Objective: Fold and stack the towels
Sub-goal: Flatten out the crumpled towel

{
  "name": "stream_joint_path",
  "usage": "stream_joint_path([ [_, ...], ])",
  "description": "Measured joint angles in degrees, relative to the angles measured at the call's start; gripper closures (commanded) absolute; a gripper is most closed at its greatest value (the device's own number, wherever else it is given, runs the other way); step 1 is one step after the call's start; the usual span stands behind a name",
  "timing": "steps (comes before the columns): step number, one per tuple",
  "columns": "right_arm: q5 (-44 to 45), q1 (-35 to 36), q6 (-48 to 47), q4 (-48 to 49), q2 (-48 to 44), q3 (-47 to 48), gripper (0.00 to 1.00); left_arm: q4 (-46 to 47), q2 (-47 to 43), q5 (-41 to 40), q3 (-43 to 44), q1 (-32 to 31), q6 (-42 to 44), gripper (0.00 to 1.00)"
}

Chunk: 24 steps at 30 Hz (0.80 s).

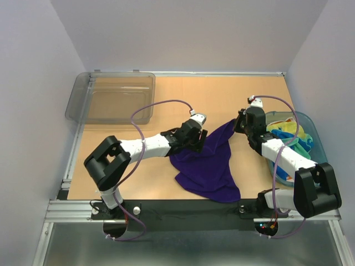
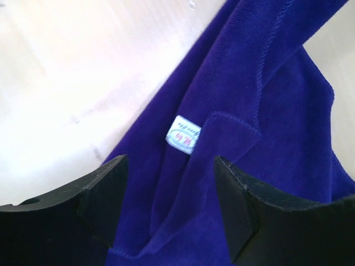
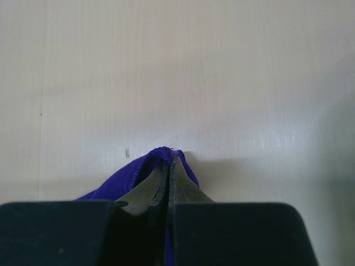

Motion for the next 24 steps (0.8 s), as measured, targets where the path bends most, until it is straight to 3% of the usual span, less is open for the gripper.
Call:
stream_joint_path([
  [9, -0.2, 0.0, 0.0, 0.0, 0.1, 0.0, 0.99, -1.1, 4.2, 5.6, 1.9, -0.9, -1.2, 0.35],
  [24, -0.4, 0.0, 0.0, 0.0, 0.2, -0.5, 0.99, -2.9, 4.2, 10.2, 1.9, -10.5, 0.2, 0.41],
])
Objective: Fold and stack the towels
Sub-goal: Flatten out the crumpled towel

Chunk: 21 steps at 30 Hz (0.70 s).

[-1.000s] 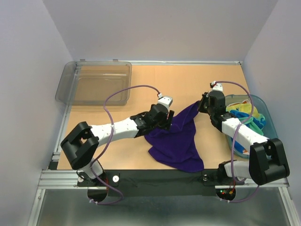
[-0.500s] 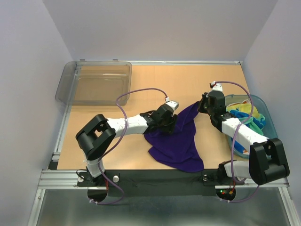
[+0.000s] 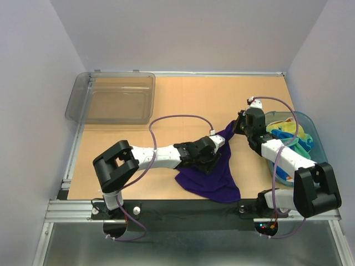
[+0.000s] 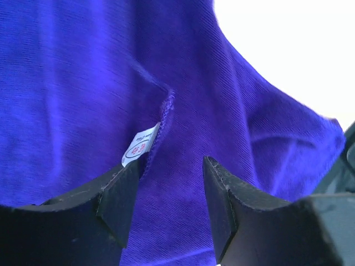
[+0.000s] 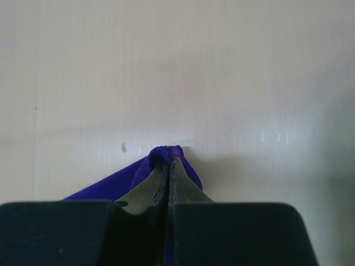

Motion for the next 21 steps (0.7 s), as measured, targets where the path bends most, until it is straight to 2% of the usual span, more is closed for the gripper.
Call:
stream_joint_path([
  [7, 0.0, 0.0, 0.0, -0.4, 0.0, -0.2, 0.99, -1.9, -2.8, -4.7, 0.0, -4.2, 1.6, 0.41],
  [14, 0.1, 0.0, 0.0, -0.4, 0.0, -0.2, 0.99, -3.8, -0.5, -11.6, 3.7, -3.2, 3.9, 0.41],
  [21, 0.2, 0.0, 0.0, -0.4, 0.0, -0.2, 0.99, -4.5, 1.8, -12.8, 5.5, -3.9, 9.4, 0.41],
])
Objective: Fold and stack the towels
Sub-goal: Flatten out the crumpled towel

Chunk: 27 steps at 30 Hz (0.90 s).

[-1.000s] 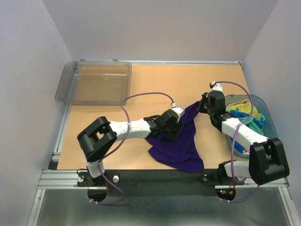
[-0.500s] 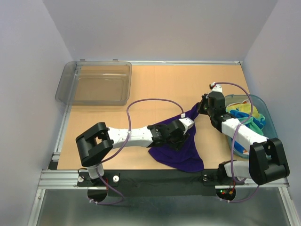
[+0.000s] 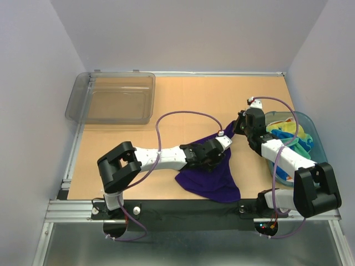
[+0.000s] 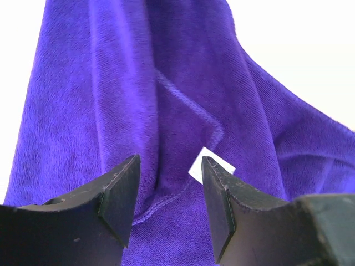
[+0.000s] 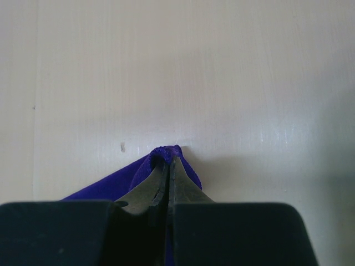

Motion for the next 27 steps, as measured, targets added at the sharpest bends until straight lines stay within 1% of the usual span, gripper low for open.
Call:
stream_joint_path([
  [8, 0.0, 0.0, 0.0, 0.0, 0.0, 0.0, 0.99, -0.8, 0.0, 1.9, 0.7, -2.2, 8.3, 0.41],
  [12, 0.0, 0.0, 0.0, 0.0, 0.0, 0.0, 0.99, -2.1, 1.7, 2.1, 4.4, -2.9, 11.1, 0.41],
  [17, 0.0, 0.0, 0.0, 0.0, 0.0, 0.0, 0.99, -2.8, 4.8, 1.8, 7.6, -3.3, 12.9, 0.41],
  [25, 0.0, 0.0, 0.0, 0.0, 0.1, 0.0, 0.99, -5.4, 9.4, 1.5, 10.0, -3.4, 14.2, 0.4],
  [27, 0.0, 0.0, 0.0, 0.0, 0.2, 0.0, 0.99, -6.0, 9.8, 1.3, 10.0, -3.4, 14.3, 0.44],
])
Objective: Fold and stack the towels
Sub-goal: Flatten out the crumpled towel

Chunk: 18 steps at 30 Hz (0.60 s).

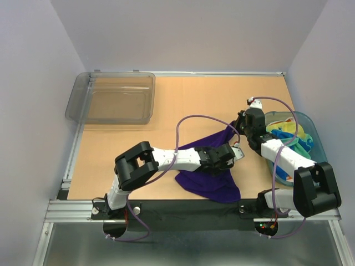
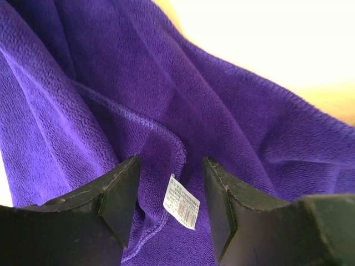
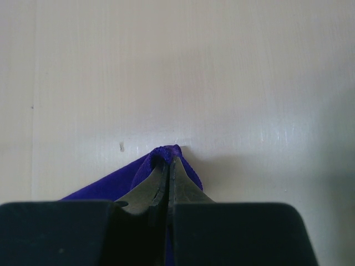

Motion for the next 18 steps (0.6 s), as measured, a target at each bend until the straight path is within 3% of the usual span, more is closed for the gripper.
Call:
stream_joint_path([
  [4, 0.0, 0.0, 0.0, 0.0, 0.5, 0.0, 0.99, -0.7, 0.3, -1.1, 0.0, -0.2, 0.1, 0.6],
  [7, 0.1, 0.0, 0.0, 0.0, 0.8, 0.0, 0.99, -1.1, 0.5, -2.3, 0.0, -0.3, 0.3, 0.89],
  [9, 0.3, 0.0, 0.0, 0.0, 0.8, 0.0, 0.99, -1.1, 0.5, -3.3, 0.0, -0.3, 0.5, 1.0],
  [18, 1.7, 0.0, -1.6, -0.4, 0.8, 0.8, 0.99, -1.6, -1.4, -11.3, 0.0, 1.3, -0.2, 1.0],
])
